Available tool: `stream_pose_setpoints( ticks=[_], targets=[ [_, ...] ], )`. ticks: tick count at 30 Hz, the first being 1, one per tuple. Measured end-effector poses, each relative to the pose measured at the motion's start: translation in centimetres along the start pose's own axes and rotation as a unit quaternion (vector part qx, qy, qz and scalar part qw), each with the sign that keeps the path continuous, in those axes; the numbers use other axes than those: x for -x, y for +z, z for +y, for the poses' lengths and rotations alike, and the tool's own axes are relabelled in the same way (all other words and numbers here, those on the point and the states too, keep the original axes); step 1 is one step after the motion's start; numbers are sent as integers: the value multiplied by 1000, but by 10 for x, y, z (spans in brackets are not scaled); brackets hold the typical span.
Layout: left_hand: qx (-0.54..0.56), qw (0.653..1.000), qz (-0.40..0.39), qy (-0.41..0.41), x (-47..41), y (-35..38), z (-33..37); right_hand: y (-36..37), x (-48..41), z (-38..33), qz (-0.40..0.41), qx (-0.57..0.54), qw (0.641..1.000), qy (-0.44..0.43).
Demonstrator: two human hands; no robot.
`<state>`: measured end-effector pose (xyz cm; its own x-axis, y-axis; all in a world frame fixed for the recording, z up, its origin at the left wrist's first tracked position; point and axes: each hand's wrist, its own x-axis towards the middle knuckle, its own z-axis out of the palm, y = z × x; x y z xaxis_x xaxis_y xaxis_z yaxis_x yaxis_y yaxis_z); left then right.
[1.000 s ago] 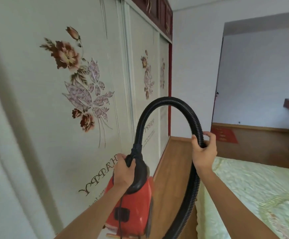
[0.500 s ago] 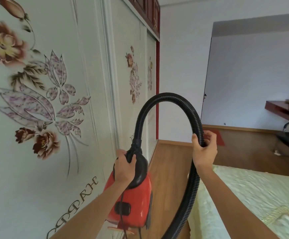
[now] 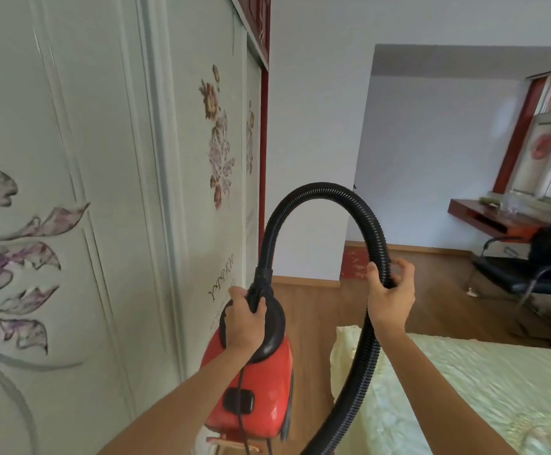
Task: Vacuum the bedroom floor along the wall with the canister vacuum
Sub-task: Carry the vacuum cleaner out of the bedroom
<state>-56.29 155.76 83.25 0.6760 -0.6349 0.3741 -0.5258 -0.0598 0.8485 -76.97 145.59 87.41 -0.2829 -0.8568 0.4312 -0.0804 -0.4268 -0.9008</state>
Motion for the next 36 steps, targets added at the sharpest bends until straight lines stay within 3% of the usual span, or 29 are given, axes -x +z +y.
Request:
stream_pose_setpoints(
  ticks=[12,20,36],
  targets=[
    [14,999,-37,23,-141,110,-25,77,-111,68,37,17,999,6],
    [7,999,-50,10,-253,219,-31,140,-232,136,37,-2,999,11],
    [46,999,7,-14,-443,374,-49,268,-411,238,8,0,1000,27]
  ],
)
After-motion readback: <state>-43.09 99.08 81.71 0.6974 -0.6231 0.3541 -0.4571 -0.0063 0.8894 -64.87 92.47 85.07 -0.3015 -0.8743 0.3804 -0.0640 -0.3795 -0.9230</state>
